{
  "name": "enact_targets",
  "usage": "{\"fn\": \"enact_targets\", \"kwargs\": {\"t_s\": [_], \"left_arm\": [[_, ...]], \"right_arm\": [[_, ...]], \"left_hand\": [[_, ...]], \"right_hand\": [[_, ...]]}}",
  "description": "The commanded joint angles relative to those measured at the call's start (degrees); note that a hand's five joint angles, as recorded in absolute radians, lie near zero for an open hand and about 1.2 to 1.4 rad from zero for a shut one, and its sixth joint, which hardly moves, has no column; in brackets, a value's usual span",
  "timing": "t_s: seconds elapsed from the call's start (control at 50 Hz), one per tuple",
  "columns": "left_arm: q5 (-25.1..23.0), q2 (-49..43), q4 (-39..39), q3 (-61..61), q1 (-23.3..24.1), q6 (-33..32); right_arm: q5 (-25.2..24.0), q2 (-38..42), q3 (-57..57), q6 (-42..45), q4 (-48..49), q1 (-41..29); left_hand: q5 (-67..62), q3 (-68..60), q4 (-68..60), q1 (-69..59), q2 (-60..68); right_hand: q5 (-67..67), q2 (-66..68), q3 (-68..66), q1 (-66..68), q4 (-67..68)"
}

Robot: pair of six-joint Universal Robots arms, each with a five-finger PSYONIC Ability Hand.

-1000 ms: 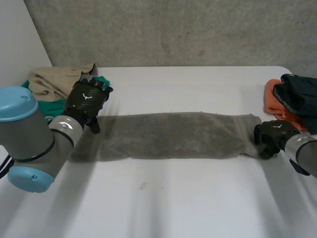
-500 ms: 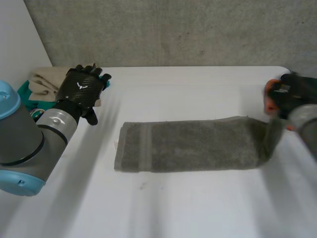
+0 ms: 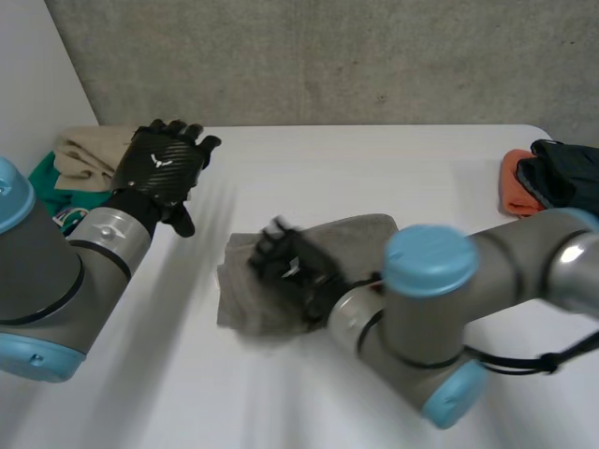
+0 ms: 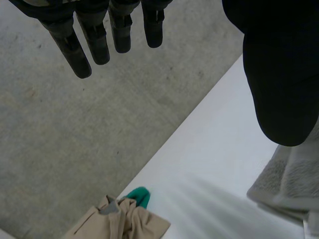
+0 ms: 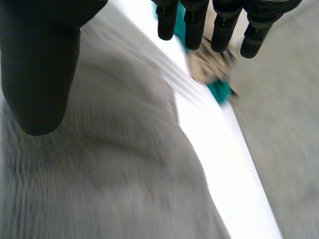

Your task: Fold the laundry.

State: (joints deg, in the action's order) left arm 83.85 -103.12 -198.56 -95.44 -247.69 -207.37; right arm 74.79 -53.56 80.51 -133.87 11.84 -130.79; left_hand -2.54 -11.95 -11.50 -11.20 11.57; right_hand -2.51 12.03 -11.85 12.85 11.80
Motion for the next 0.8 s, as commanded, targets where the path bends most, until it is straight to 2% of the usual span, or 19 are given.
{"fn": "enact_targets", "kwargs": {"t_s": [0.02,0.1,0.12,0.14,0.16,0.18,0.24,0.32,0.4,0.48,0.5,0.58,0.6,0.62,0.64,0.76,0.8], "left_arm": [[0.0,-0.8,-1.0,0.9,2.1,0.0],[0.0,-2.3,-1.5,0.9,2.8,0.0],[0.1,-2.5,-1.5,0.9,3.1,0.0],[0.1,-2.6,-1.5,0.8,3.3,0.0],[0.1,-2.9,-1.5,0.8,3.5,0.0],[0.1,-2.9,-1.5,0.6,3.6,0.0],[0.1,-2.8,-1.5,0.3,3.6,0.0],[0.2,-2.6,-1.5,0.3,3.7,0.0],[0.4,-2.0,-1.5,0.5,3.6,0.0],[1.0,-1.5,-1.3,0.3,3.3,0.0],[1.1,-1.2,-1.1,0.3,3.2,0.2],[2.7,-0.6,-0.9,-0.1,2.7,4.7],[3.2,-0.6,-0.8,-0.1,2.7,5.7],[3.8,-0.6,-0.8,-0.1,2.7,6.7],[4.8,-0.6,-0.8,0.0,2.8,8.5],[7.8,-0.4,-0.2,0.7,3.5,11.7],[8.1,-0.5,0.2,1.0,4.1,12.0]], "right_arm": [[1.6,-9.8,10.7,-20.4,-0.9,11.4],[2.5,-7.9,13.1,-19.0,-3.3,15.9],[2.7,-7.1,13.0,-18.0,-4.3,17.1],[3.5,-5.4,12.7,-15.3,-5.9,19.2],[4.4,-5.2,12.7,-13.7,-6.6,20.5],[5.2,-5.0,12.7,-12.5,-6.7,21.4],[9.0,-5.5,12.2,-8.9,-1.7,23.5],[10.0,-9.3,11.3,-8.7,6.2,19.5],[6.8,-12.4,9.5,-8.6,8.5,12.2],[-0.9,-8.9,8.3,-5.8,9.7,1.6],[-4.7,-6.9,8.4,-3.6,10.2,-2.1],[-9.1,-1.8,8.7,2.5,8.8,-6.5],[-9.0,-0.9,8.7,3.2,8.2,-6.4],[-8.7,-0.1,8.4,3.6,7.2,-6.4],[-7.5,0.9,8.1,3.5,5.3,-6.2],[-4.5,-3.3,8.5,-3.0,4.4,-3.3],[-4.1,-8.6,8.9,-12.0,4.4,1.5]], "left_hand": [[2.5,1.9,1.5,1.2,-1.6],[2.5,1.9,1.5,1.2,-1.6],[2.5,1.9,1.5,1.2,-1.6],[2.5,1.9,1.5,1.2,-1.6],[2.5,1.9,1.5,1.2,-1.6],[2.5,1.9,1.5,1.2,-1.6],[2.5,1.9,1.5,1.2,-1.6],[2.5,1.9,1.5,1.2,-1.6],[2.5,1.9,1.5,1.2,-1.6],[2.5,1.9,1.5,1.2,-1.6],[2.5,1.9,1.5,1.2,-1.6],[1.3,0.7,0.3,0.0,-0.3],[1.5,0.9,0.4,0.1,-0.5],[1.5,0.9,0.4,0.1,-0.5],[1.5,0.9,0.4,0.1,-0.5],[1.8,1.2,0.8,0.5,-0.8],[2.0,1.4,1.0,0.6,-1.0]], "right_hand": [[2.5,-2.0,1.8,-2.8,-1.8],[-0.7,1.2,-1.4,0.4,1.4],[-9.8,10.2,-10.4,9.4,10.5],[-38.3,38.8,-39.0,38.0,39.0],[-57.6,58.1,-58.3,57.3,58.3],[-67.4,67.9,-68.1,67.1,68.1],[-67.5,68.0,-68.2,67.2,68.2],[-67.5,68.0,-68.2,67.2,68.2],[-67.5,68.0,-68.2,67.2,68.2],[-67.5,68.0,-68.2,67.2,68.2],[-67.5,68.0,-68.2,67.2,68.2],[-67.5,68.0,-68.2,67.2,68.2],[-64.2,64.7,-64.9,63.9,64.9],[-45.2,45.7,-45.9,44.9,45.9],[2.5,-2.0,1.8,-2.8,-1.8],[2.5,-2.0,1.8,-2.8,-1.8],[2.5,-2.0,1.8,-2.8,-1.8]]}}
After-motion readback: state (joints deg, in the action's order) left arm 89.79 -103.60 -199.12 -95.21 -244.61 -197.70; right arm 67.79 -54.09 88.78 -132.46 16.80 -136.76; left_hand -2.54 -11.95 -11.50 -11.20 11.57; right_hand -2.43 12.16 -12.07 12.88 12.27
